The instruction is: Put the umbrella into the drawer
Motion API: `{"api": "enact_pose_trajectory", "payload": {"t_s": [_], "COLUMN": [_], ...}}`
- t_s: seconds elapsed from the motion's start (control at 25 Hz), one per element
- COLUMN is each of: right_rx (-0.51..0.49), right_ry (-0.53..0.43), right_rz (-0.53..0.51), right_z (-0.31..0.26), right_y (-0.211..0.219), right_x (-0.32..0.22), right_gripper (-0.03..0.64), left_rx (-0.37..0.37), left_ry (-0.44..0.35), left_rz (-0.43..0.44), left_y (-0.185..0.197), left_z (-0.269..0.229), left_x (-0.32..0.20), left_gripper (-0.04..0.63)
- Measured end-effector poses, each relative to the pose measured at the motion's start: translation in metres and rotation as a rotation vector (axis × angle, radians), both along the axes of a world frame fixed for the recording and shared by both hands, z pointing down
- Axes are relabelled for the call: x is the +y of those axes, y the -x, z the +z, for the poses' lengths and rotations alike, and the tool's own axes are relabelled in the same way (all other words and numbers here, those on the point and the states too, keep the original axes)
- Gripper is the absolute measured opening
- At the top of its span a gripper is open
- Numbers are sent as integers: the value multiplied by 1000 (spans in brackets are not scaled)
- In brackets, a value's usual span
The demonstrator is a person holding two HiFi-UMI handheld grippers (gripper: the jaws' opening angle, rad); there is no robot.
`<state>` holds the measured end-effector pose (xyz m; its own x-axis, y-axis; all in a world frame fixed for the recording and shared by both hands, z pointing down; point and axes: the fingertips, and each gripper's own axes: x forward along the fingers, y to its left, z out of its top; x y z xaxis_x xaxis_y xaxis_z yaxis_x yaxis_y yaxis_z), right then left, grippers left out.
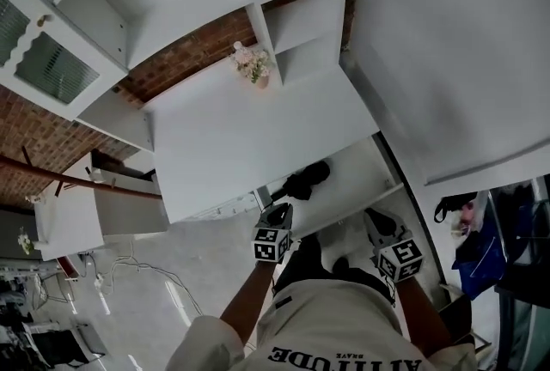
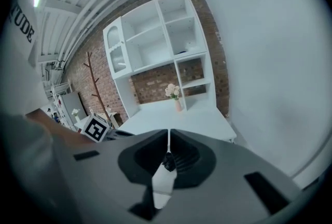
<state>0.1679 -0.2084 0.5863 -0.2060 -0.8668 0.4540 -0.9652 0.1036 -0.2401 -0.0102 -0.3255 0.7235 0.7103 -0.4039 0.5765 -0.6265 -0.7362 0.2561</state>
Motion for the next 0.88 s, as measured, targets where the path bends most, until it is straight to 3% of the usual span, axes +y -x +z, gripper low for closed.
{"api": "enact_pose_trajectory", "payload": {"t_s": [0.4, 0.88], "right_rx": [20, 42], "right_ry": [-81, -133], "right_rz": [-63, -99], "right_z": [-20, -41], "right_y": [3, -2], "right_x": [61, 132], "right_gripper": [33, 34], "left_rx": [97, 207], "left_ry": [-118, -196], "left_rz": [-102, -246], "left_y": [31, 76], "left_z": [-70, -139], "left_x": [57, 149], "left_gripper": [26, 27]}}
